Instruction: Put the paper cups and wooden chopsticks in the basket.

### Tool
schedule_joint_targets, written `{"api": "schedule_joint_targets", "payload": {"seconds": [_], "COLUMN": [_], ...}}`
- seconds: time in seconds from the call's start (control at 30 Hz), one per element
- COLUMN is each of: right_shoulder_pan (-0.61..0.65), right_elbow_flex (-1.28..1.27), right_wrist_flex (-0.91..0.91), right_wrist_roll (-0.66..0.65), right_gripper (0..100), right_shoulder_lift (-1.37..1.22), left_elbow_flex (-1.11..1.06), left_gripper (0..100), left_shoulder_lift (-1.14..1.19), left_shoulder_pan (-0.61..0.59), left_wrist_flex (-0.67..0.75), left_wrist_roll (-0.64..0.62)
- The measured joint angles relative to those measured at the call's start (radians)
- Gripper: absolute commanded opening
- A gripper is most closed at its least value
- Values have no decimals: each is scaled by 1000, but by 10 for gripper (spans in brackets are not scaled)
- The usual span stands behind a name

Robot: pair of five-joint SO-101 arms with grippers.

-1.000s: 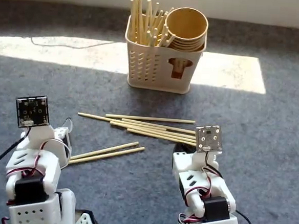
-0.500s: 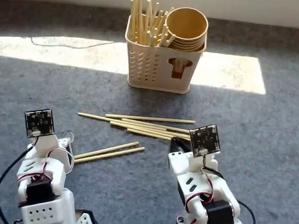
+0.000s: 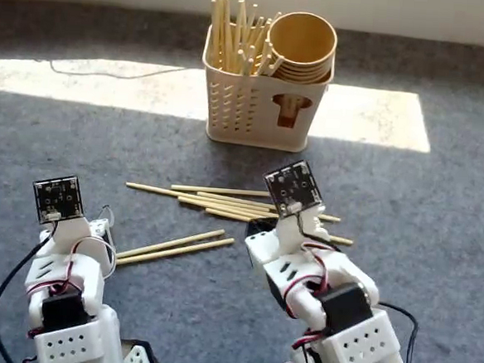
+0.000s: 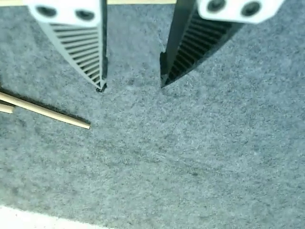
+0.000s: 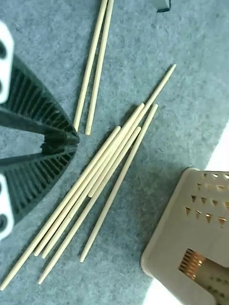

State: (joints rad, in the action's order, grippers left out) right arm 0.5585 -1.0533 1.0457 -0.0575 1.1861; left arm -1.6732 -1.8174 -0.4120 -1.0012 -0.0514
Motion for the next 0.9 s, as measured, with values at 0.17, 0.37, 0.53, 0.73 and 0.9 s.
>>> {"api": "schedule_joint_targets", "payload": {"seconds": [0.17, 0.37, 0.53, 0.73, 0.9], "right_shoulder_pan": [83, 146, 158, 158, 158], "right_elbow_flex": [83, 210, 325, 465, 572], "right_wrist_flex": [0, 0, -2, -2, -6], "right_wrist_roll": [0, -63, -164, -232, -235], "right_gripper": [139, 139, 139, 139, 139], "right_shoulder_lift": [-230, -488, -706, -953, -1106], "left_elbow_flex": [0, 0, 0, 0, 0], "left_gripper": [181, 181, 181, 181, 181], "left_shoulder_lift": [0, 0, 0, 0, 0], "left_shoulder_pan": [0, 0, 0, 0, 0], "left_wrist_flex": [0, 0, 0, 0, 0], "left_wrist_roll": [0, 0, 0, 0, 0]}}
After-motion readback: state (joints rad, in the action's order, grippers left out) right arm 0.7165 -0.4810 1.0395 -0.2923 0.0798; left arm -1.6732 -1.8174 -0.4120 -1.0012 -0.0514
